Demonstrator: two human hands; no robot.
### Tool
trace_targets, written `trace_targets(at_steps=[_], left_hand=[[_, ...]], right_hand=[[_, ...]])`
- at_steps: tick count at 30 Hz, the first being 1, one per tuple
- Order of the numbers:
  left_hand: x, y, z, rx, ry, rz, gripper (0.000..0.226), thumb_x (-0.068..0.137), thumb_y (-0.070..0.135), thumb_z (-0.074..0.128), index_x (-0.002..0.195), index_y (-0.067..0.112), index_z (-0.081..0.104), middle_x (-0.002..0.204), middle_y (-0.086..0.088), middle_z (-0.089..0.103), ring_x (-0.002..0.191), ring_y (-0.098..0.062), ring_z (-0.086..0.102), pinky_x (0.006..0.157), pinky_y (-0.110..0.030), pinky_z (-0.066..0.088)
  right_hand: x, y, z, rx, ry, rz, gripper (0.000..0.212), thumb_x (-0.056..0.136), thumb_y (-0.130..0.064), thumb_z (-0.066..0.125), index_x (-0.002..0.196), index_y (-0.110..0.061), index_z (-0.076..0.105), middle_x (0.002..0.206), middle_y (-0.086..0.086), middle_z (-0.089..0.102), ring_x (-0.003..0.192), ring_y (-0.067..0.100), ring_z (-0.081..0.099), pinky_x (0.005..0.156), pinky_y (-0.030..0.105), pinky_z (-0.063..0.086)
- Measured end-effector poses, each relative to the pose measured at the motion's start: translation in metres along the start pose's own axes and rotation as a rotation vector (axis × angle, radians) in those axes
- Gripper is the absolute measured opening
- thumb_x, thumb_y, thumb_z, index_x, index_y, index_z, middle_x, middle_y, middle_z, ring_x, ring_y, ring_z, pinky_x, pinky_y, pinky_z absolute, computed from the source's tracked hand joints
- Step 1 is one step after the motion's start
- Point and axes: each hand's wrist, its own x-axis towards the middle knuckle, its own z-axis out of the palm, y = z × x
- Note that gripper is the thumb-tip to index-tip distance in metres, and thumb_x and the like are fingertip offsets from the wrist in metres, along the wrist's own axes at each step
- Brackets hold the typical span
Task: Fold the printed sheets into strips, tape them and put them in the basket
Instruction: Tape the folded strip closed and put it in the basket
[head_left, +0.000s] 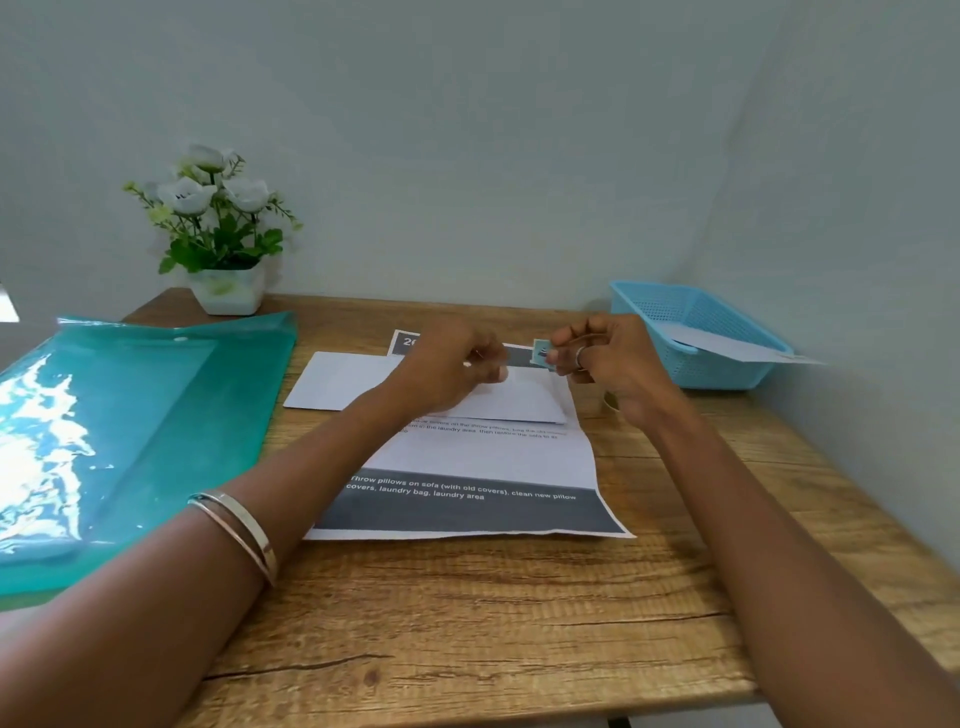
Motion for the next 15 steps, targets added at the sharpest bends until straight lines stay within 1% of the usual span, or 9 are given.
trace_targets(at_steps=[1,2,4,5,7,9,12,15], left_hand=[[-0.001,0.0,0.004,0.02,-0.029,0.019,0.02,0.088,0.018,0.065,0.104,0.009,0.07,0.101,-0.003,0.068,0.083,-0.011,0.055,0.065,-0.014,0.038],[-0.001,0.0,0.007,0.045,-0.058,0.03,0.021,0.089,0.019,0.063,0.107,0.01,0.069,0.104,-0.003,0.067,0.083,-0.011,0.055,0.068,-0.018,0.038],[-0.001,-0.002,0.013,0.103,-0.114,0.046,0.026,0.091,0.022,0.061,0.115,0.013,0.066,0.109,-0.004,0.066,0.086,-0.014,0.057,0.076,-0.024,0.041],[0.0,-0.003,0.016,0.129,-0.134,0.047,0.029,0.092,0.022,0.06,0.118,0.013,0.064,0.111,-0.005,0.065,0.089,-0.016,0.058,0.079,-0.025,0.043],[0.002,-0.007,0.019,0.14,-0.142,0.034,0.032,0.092,0.022,0.06,0.123,0.013,0.06,0.111,-0.004,0.063,0.095,-0.02,0.058,0.082,-0.028,0.043],[0.002,-0.01,0.022,0.125,-0.125,0.038,0.034,0.092,0.019,0.059,0.125,0.012,0.056,0.108,-0.003,0.061,0.092,-0.018,0.054,0.078,-0.025,0.038],[0.002,-0.013,0.026,0.058,-0.084,0.05,0.034,0.091,0.009,0.057,0.126,0.01,0.055,0.104,-0.005,0.063,0.087,-0.011,0.046,0.071,-0.016,0.028],[0.002,-0.017,0.028,0.032,-0.055,0.061,0.035,0.091,0.0,0.053,0.124,0.008,0.056,0.101,-0.007,0.063,0.09,-0.014,0.051,0.072,-0.014,0.03]], right_hand=[[0.002,0.003,-0.002,-0.02,0.017,0.024,0.014,0.077,0.003,0.073,0.081,-0.011,0.07,0.078,0.004,0.073,0.074,0.017,0.068,0.068,0.028,0.054],[0.004,0.004,-0.003,-0.043,0.027,0.036,0.014,0.076,0.001,0.074,0.082,-0.011,0.071,0.083,0.005,0.073,0.078,0.017,0.068,0.067,0.026,0.054],[0.006,0.004,-0.002,-0.1,0.032,0.03,0.014,0.077,0.0,0.074,0.083,-0.013,0.072,0.085,0.002,0.072,0.08,0.012,0.066,0.062,0.02,0.05],[0.006,0.004,-0.001,-0.129,0.026,0.021,0.015,0.077,0.001,0.073,0.083,-0.013,0.071,0.085,0.001,0.071,0.08,0.01,0.065,0.062,0.018,0.049],[0.007,0.003,0.002,-0.188,-0.007,-0.001,0.017,0.077,0.004,0.071,0.082,-0.012,0.072,0.084,0.0,0.071,0.083,0.009,0.065,0.071,0.018,0.051],[0.009,0.004,0.005,-0.262,-0.047,-0.01,0.018,0.076,0.005,0.072,0.082,-0.012,0.072,0.085,0.001,0.072,0.086,0.011,0.066,0.078,0.022,0.053],[0.013,0.007,0.008,-0.327,-0.094,-0.01,0.019,0.074,0.003,0.074,0.079,-0.015,0.072,0.083,0.002,0.072,0.088,0.013,0.067,0.085,0.027,0.052],[0.014,0.009,0.009,-0.352,-0.115,-0.027,0.017,0.074,0.002,0.075,0.081,-0.013,0.072,0.082,0.003,0.073,0.08,0.009,0.067,0.084,0.025,0.051]])
